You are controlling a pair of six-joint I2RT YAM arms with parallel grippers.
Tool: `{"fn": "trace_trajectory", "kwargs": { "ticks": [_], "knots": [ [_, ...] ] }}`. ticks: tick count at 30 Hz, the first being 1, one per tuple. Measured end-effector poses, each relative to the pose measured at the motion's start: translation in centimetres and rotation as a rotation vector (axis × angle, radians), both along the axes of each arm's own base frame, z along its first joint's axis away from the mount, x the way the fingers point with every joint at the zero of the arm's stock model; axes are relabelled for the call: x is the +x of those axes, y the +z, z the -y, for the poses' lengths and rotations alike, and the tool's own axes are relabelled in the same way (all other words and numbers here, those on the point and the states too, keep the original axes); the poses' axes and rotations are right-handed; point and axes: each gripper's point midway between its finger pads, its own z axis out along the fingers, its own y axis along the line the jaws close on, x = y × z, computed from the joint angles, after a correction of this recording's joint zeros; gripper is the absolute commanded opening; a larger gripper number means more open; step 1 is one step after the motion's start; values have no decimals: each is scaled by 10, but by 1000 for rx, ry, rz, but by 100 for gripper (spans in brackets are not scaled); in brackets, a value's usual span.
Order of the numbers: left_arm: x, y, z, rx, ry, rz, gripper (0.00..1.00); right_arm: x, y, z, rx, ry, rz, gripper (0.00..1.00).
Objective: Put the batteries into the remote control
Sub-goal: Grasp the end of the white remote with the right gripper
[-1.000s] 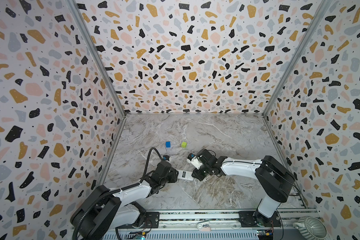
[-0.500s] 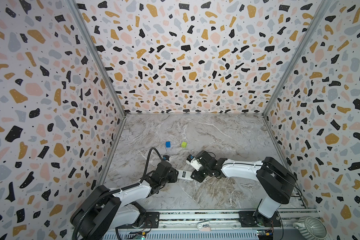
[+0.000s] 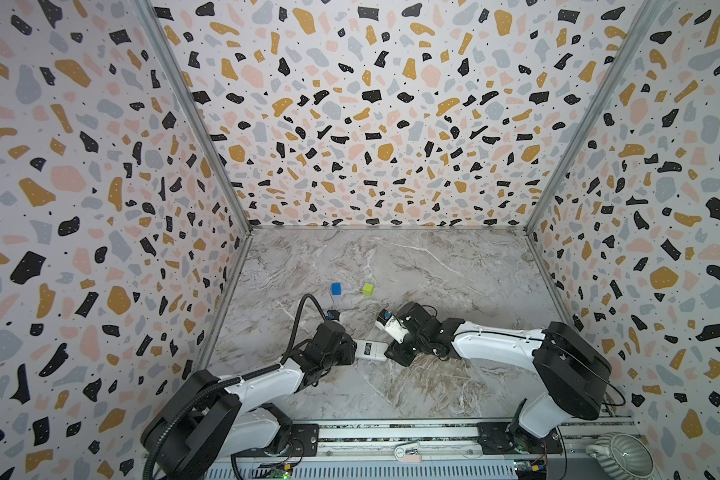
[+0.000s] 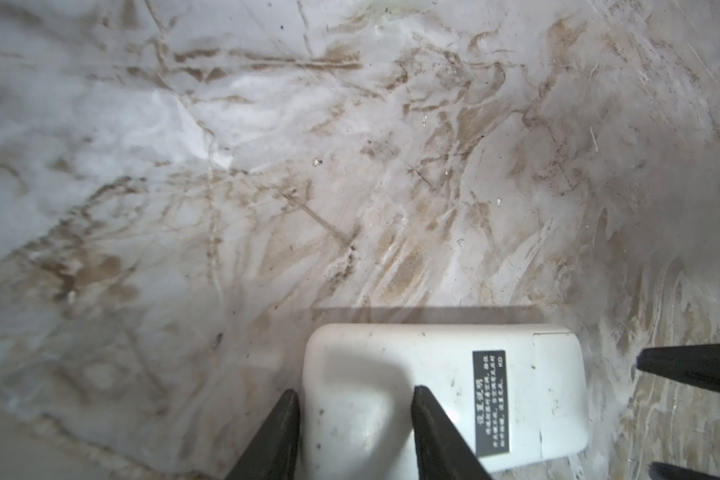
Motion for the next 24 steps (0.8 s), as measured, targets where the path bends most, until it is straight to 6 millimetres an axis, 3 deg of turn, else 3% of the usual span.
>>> {"fn": "trace_trajectory", "kwargs": {
  "ticks": [9,24],
  "knots": [
    [-1,1,-1,16,-6,-14,46,0,3,0,-1,41,28,41],
    [-1,0,0,17,-8,-14,46,-9,-25,1,11,36,-87,37]
  ]
}}
